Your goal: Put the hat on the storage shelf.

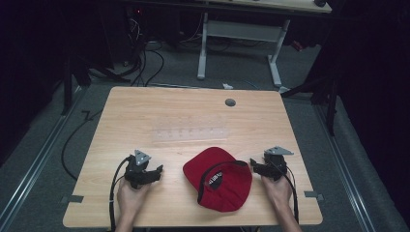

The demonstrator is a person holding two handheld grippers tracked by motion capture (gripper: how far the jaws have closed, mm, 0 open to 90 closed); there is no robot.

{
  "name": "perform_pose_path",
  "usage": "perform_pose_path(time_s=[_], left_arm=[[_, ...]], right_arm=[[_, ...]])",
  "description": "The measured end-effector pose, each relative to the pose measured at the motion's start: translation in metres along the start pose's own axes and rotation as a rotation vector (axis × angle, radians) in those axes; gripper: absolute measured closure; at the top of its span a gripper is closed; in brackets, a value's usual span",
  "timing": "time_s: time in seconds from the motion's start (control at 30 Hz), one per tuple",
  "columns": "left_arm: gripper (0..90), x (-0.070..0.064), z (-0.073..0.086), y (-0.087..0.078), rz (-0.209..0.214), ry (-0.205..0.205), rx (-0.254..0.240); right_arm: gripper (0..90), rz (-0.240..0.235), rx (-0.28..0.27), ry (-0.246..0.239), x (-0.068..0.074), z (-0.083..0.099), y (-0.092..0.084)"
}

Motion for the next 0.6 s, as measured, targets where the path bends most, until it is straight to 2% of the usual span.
perform_pose_path(time_s=[0.6], left_arm=[[28.8, -0.0001, 0.0001, 0.0, 0.001, 0.0, 0.001]], right_arm=[[36.2, 0.007, 0.0, 0.013, -0.001, 0.0004, -0.0007]])
Point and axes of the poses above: each handheld gripper's, and its own axes: y roughly forward along the jaws, z roughly out of its underside, x roughly to its left, the point moved 8 cm from there along y, roughly forward along the jaws, and after that the axes turned 15 degrees about -y, right-handed, at the moved point
